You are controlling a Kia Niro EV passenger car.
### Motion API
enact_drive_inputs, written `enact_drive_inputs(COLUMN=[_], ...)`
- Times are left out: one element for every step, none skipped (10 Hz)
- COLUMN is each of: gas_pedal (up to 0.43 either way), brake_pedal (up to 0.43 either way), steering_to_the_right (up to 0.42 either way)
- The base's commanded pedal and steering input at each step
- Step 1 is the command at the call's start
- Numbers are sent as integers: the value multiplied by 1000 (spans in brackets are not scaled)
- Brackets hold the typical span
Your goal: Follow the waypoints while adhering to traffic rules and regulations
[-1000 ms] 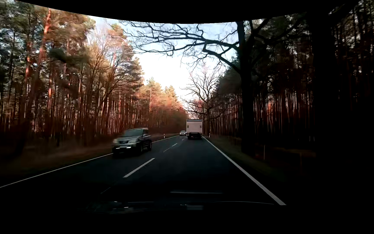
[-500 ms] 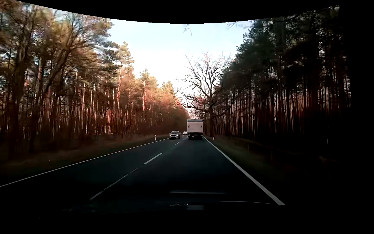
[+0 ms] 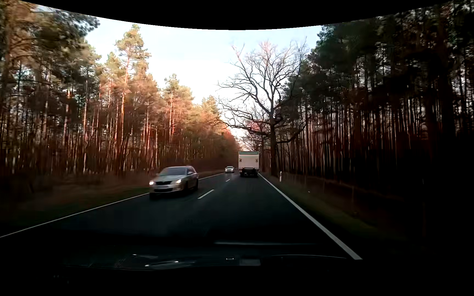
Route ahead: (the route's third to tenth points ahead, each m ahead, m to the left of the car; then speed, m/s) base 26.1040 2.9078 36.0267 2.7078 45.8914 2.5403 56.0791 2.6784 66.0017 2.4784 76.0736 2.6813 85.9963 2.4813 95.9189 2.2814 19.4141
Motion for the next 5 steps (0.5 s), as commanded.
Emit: enact_drive_inputs(gas_pedal=[118,118,118,118,118], brake_pedal=[0,0,0,0,0], steering_to_the_right=[-3,-3,-3,-3,-3])
